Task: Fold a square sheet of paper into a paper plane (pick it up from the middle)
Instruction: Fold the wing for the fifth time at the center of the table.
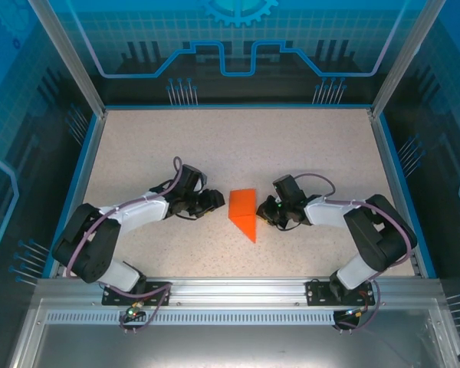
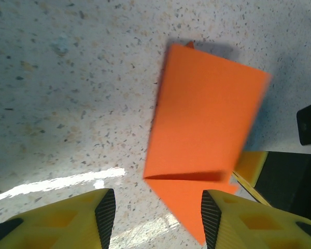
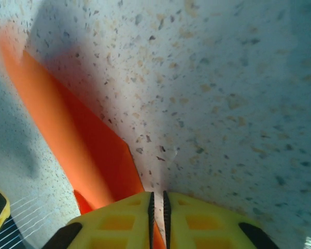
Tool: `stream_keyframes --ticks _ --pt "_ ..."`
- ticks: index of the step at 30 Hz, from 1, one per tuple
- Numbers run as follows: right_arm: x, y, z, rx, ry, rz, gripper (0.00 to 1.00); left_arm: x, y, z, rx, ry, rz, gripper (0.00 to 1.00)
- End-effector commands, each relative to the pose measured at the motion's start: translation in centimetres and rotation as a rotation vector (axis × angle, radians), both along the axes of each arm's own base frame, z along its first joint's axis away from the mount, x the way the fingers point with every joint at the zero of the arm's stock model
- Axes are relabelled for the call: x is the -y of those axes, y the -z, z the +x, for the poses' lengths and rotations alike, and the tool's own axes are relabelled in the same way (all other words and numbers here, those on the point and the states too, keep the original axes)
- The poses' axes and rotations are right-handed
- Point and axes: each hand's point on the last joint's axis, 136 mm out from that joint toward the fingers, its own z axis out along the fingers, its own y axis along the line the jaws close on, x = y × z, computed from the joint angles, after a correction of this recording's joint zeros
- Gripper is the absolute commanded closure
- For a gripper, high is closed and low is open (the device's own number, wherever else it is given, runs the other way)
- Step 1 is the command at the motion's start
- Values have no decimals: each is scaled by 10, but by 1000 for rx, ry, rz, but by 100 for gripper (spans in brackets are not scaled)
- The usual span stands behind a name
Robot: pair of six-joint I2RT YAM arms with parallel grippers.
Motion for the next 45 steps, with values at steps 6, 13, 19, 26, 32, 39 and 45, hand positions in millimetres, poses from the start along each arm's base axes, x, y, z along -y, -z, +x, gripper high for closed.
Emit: stream_keyframes --ticks 6,13,19,26,32,39,45 --pt "18 -58 3 197 -120 -84 77 12 -10 6 12 20 -41 49" --pt "-22 -82 -16 245 -356 61 99 18 -6 11 -13 7 -64 50" --pt "-42 -71 -25 196 -440 55 100 20 1 10 -40 5 -69 50" --pt "-49 -48 -21 137 -448 32 100 25 4 8 -58 20 -74 49" --pt "-38 -27 -14 102 -414 12 100 28 5 7 -64 31 -76 49" --pt "-23 0 -16 50 -370 20 100 34 6 8 -73 47 -75 49" --pt "-15 15 -21 24 -328 57 100 36 8 8 -83 46 -72 48"
